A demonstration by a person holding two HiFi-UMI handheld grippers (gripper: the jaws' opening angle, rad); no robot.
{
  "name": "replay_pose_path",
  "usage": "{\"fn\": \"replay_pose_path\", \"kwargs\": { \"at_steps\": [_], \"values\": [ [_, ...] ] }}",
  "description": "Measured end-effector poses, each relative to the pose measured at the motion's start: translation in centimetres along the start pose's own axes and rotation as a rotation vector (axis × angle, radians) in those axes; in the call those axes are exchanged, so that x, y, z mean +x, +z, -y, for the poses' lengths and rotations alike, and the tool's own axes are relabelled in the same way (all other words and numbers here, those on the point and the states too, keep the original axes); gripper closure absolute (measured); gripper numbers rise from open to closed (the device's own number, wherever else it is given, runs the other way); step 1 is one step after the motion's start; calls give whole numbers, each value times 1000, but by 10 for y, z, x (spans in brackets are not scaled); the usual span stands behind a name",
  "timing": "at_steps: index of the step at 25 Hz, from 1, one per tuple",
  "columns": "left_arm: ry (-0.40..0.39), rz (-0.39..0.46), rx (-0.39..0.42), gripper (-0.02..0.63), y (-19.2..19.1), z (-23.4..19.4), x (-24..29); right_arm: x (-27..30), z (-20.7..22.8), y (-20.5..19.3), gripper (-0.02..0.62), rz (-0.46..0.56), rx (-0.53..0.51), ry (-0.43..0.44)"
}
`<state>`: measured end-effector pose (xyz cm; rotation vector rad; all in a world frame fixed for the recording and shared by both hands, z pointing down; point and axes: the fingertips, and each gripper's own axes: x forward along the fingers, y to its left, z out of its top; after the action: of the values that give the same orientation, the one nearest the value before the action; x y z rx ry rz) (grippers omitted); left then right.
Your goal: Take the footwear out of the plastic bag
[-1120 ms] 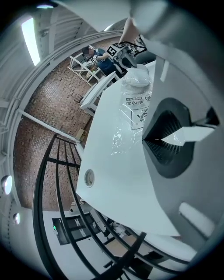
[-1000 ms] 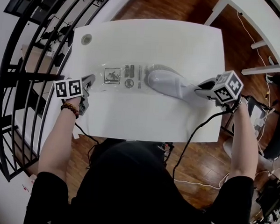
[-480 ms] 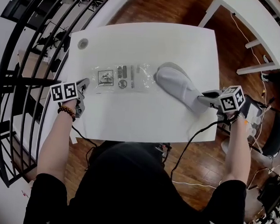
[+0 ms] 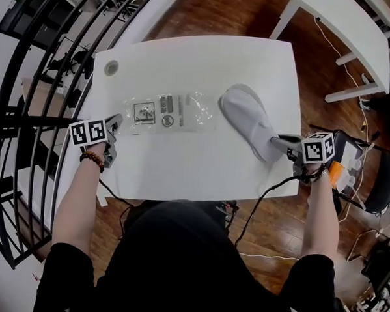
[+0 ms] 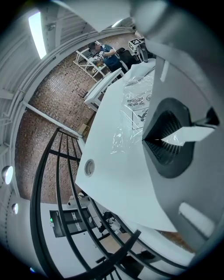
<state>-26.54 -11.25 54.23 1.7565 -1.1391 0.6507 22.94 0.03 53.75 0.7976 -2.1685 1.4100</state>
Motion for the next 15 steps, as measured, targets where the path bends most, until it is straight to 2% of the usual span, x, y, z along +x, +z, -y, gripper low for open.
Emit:
{"fn": "replay_pose_path", "kwargs": {
  "at_steps": [6,10,15],
  "values": [
    [15,1,31,583,0,0,1,4,1,-5,529,27,25,-52],
    [28,4,47,492,1,-1,-1,6,6,-3,504,27,5,-127],
    [59,37,58,440,7,-4,-10,5,9,1,431,11,-39,-195]
  ]
}}
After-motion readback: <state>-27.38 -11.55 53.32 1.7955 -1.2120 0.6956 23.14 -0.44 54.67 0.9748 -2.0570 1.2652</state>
